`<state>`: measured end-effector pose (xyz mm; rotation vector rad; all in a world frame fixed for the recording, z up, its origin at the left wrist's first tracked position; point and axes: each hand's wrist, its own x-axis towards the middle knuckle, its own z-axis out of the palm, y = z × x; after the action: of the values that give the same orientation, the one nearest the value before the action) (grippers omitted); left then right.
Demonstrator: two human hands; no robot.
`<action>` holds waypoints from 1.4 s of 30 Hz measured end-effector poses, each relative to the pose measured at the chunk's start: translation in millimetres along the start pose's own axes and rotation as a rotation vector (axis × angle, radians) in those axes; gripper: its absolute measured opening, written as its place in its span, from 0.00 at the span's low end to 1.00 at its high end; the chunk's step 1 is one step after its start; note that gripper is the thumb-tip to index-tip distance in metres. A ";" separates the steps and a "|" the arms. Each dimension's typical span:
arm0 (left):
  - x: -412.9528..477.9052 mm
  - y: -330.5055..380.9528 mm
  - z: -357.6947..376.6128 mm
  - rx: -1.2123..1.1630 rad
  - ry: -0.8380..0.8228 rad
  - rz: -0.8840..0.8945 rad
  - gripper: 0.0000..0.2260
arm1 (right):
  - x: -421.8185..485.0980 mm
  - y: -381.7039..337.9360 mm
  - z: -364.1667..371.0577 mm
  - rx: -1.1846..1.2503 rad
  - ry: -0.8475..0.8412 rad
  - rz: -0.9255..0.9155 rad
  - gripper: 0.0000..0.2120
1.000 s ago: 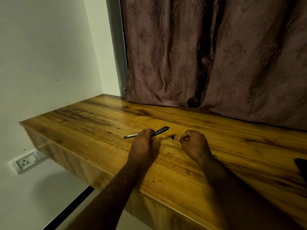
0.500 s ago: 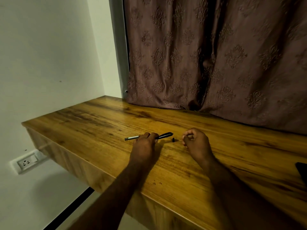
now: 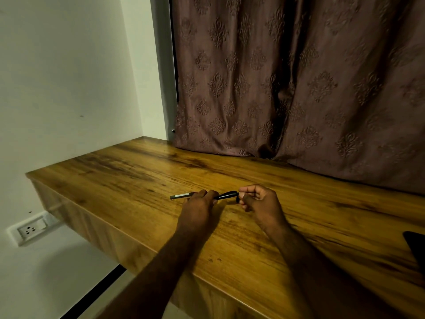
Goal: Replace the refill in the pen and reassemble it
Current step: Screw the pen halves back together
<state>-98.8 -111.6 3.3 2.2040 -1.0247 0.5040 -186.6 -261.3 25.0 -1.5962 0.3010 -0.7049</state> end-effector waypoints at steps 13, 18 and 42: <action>-1.4 -1.9 0.9 -0.004 -0.002 0.040 0.16 | 2.1 4.8 -1.0 0.037 -0.031 0.065 0.04; -1.1 -3.5 3.1 -0.037 0.011 0.072 0.14 | 0.4 4.8 -1.7 0.050 -0.051 0.053 0.05; -1.0 -2.6 3.3 -0.026 -0.012 0.082 0.10 | -4.1 -1.5 2.1 -0.078 -0.091 0.000 0.11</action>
<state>-97.1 -112.1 -0.7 2.1517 -1.1260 0.5116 -188.9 -257.0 25.3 -1.6975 0.2646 -0.6249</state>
